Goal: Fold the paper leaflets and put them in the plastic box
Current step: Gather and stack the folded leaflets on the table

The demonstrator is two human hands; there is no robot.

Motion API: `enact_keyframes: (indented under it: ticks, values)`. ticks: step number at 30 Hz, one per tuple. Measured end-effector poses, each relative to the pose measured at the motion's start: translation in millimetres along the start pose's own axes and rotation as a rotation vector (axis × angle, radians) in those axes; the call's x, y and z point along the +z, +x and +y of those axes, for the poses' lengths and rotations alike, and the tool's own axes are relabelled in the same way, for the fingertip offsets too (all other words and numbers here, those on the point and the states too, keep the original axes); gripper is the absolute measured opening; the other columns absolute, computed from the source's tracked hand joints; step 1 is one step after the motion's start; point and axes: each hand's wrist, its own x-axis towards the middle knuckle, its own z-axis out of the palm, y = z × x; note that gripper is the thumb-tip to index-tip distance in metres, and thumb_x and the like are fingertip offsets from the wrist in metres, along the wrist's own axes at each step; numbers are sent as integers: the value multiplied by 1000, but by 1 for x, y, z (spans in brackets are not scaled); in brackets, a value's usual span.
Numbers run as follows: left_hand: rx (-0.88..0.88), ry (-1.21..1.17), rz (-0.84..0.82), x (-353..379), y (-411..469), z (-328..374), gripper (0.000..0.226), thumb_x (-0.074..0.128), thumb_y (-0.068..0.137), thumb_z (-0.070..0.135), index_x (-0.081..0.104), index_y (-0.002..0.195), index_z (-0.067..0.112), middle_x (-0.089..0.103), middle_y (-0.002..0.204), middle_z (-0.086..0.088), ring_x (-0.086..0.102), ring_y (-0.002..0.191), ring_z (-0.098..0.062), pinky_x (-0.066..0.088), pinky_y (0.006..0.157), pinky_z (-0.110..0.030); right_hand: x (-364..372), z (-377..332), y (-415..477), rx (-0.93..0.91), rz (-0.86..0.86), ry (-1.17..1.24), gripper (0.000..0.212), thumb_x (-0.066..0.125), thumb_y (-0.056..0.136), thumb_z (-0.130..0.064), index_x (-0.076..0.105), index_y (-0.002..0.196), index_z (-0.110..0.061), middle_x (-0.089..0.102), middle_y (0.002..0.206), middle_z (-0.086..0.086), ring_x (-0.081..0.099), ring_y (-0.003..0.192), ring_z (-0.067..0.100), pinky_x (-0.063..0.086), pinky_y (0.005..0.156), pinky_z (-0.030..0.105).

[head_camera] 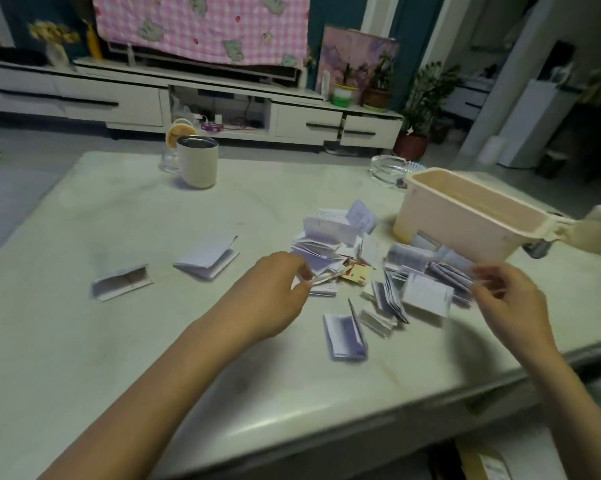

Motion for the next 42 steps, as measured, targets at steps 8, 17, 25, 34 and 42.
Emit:
enact_keyframes:
  ticks: [8,17,25,34,42]
  values:
    - [18,-52,29,6,9,0,21,47,95,24,57,113,21,56,122,5,47,116,-12,30,85,-17,4,13,18,51,-94,78,20,58,83,5,64,100,-1,64,98,17,55,79,24,40,72,26]
    - [14,7,81,24,20,-13,40,46,95,22,40,135,22,41,141,6,37,129,-14,27,106,-24,46,-38,42,-221,-317,119,25,57,90,-9,59,114,-10,57,107,-1,53,98,14,42,85,26]
    - [17,-74,123,26,34,-31,36,47,95,21,44,130,27,43,133,16,38,126,-4,22,97,-10,111,-58,117,67,-419,150,49,54,93,-25,39,136,-6,50,133,12,51,116,25,45,91,34]
    - [-65,-273,252,15,45,-29,24,52,93,18,49,109,36,50,114,21,46,110,-1,33,93,-18,145,-52,138,75,-74,-11,14,42,96,-17,49,87,-8,50,81,8,48,76,24,32,62,28]
    - [-207,-1072,424,-5,30,7,25,60,79,33,60,101,23,67,110,1,64,104,-14,49,91,-29,74,-117,85,-111,-41,692,9,46,96,-8,41,88,-8,60,86,5,64,62,9,47,44,15]
